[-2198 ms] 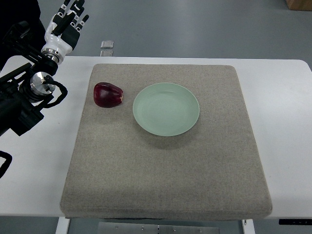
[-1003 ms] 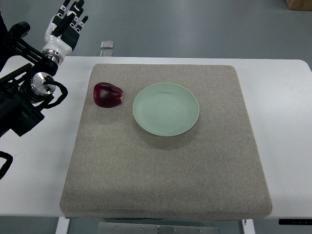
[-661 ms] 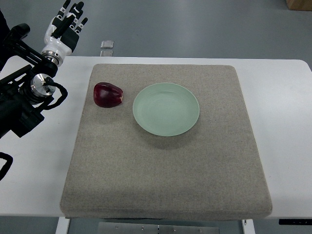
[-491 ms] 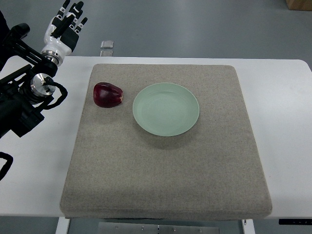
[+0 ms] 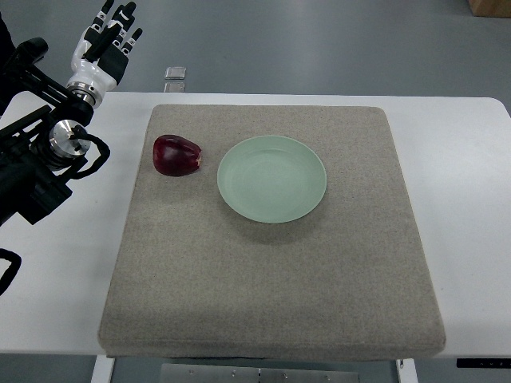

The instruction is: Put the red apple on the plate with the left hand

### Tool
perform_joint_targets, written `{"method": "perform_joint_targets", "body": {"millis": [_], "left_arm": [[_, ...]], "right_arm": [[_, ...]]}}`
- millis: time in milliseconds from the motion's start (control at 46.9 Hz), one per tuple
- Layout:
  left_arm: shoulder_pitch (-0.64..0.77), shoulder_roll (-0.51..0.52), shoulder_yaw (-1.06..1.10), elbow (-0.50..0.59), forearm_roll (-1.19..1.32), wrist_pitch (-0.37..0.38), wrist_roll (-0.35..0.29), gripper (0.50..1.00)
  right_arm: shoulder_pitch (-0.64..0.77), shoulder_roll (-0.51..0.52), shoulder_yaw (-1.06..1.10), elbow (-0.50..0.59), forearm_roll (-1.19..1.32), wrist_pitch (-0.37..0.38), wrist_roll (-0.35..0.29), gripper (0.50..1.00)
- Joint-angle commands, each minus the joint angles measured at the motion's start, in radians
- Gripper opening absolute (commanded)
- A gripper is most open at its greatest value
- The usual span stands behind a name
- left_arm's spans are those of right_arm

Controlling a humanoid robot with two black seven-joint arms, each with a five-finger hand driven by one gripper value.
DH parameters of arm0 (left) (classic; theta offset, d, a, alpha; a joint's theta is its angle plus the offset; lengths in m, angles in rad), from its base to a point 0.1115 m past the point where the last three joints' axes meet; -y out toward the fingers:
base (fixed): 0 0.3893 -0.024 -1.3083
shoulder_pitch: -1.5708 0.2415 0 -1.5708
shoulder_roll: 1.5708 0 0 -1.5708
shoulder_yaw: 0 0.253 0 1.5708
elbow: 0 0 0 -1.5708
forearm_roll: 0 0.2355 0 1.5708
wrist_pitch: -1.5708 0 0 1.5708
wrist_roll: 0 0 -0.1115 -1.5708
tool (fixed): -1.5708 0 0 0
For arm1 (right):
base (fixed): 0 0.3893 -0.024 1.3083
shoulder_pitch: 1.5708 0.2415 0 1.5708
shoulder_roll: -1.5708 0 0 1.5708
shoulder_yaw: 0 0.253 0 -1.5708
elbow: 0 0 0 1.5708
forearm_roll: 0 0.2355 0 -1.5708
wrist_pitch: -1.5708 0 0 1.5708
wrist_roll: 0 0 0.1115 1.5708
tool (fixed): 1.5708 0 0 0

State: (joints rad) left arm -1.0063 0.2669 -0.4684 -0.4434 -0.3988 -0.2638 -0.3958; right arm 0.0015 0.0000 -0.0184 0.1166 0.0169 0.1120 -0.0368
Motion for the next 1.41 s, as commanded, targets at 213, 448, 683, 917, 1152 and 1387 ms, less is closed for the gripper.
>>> {"method": "perform_joint_targets", "body": {"millis": [213, 448, 683, 917, 1152, 1387], "left_arm": [[0.002, 0.005, 0.014, -0.012, 0.008, 0.000, 0.000, 1.000], [-0.008, 0.055, 0.076, -0.078, 0.012, -0.002, -0.002, 1.000], [-0.086, 0.222, 0.282, -0.259, 0.015, -0.002, -0.002, 1.000], [-0.305, 0.331, 0.667, -0.388, 0.078, 0.002, -0.005, 0.994], [-0.501, 0.337, 0.988, -0.446, 0.268, 0.003, -0.003, 0.992], [-0.581, 0.334, 1.054, -0.480, 0.452, 0.008, 0.008, 0.996]], "right_arm": [[0.000, 0.000, 0.000, 0.000, 0.000, 0.000, 0.000, 0.930], [0.000, 0.000, 0.000, 0.000, 0.000, 0.000, 0.000, 0.928], [0.000, 0.000, 0.000, 0.000, 0.000, 0.000, 0.000, 0.930], [0.000, 0.000, 0.000, 0.000, 0.000, 0.000, 0.000, 0.930], [-0.002, 0.000, 0.000, 0.000, 0.000, 0.000, 0.000, 0.928], [0.000, 0.000, 0.000, 0.000, 0.000, 0.000, 0.000, 0.930]]}}
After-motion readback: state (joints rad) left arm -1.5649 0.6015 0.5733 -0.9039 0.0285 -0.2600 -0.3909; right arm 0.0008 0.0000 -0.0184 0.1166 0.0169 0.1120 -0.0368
